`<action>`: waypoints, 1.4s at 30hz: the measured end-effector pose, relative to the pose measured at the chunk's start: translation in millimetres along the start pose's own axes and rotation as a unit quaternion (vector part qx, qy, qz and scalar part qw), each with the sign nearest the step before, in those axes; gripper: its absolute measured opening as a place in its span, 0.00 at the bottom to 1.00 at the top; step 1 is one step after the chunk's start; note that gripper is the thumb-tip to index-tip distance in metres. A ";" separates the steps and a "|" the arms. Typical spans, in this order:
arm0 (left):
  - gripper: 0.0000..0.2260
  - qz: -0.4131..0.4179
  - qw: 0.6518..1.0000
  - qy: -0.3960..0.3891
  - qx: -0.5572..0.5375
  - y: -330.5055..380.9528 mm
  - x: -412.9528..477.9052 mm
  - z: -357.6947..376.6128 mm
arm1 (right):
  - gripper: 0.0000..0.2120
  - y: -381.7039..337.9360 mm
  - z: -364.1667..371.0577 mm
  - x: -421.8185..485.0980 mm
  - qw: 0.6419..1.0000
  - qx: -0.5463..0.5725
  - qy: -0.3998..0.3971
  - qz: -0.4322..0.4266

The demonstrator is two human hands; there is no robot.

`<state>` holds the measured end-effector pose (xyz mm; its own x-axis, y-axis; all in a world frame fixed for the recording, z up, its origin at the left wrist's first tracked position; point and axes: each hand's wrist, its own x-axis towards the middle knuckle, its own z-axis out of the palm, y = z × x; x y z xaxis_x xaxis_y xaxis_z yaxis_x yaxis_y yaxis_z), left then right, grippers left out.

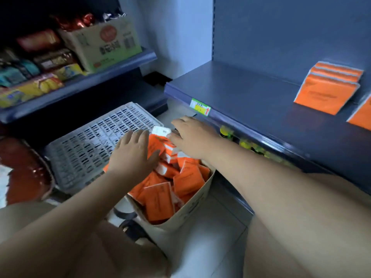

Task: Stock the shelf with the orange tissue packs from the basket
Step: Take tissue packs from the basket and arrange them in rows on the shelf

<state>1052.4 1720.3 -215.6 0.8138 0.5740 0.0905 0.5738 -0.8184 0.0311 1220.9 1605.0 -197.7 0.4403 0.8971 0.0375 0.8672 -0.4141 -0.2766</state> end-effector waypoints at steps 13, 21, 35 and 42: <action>0.32 -0.105 0.977 -0.181 -0.029 -67.3 34.2 36.1 | 0.23 -36.6 86.2 6.9 0.968 -0.046 -0.245 0.014; 0.11 -0.105 0.945 -0.310 0.018 -64.0 13.5 92.7 | 0.32 -46.5 145.1 -4.1 0.945 -0.035 -0.319 0.065; 0.09 -0.149 0.952 -0.238 -0.120 -62.4 4.7 105.2 | 0.23 -39.5 116.8 4.4 0.897 0.277 -0.173 0.299; 0.11 -0.124 0.958 -0.087 -0.245 -39.9 8.6 15.8 | 0.13 -12.4 35.3 1.1 0.796 0.527 -0.039 0.295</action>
<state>1037.9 1758.3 -231.8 0.6850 0.7136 -0.1466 0.6748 -0.5458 0.4967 1202.4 1616.6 -228.2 0.6469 0.6188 -0.4456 -0.1804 -0.4436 -0.8779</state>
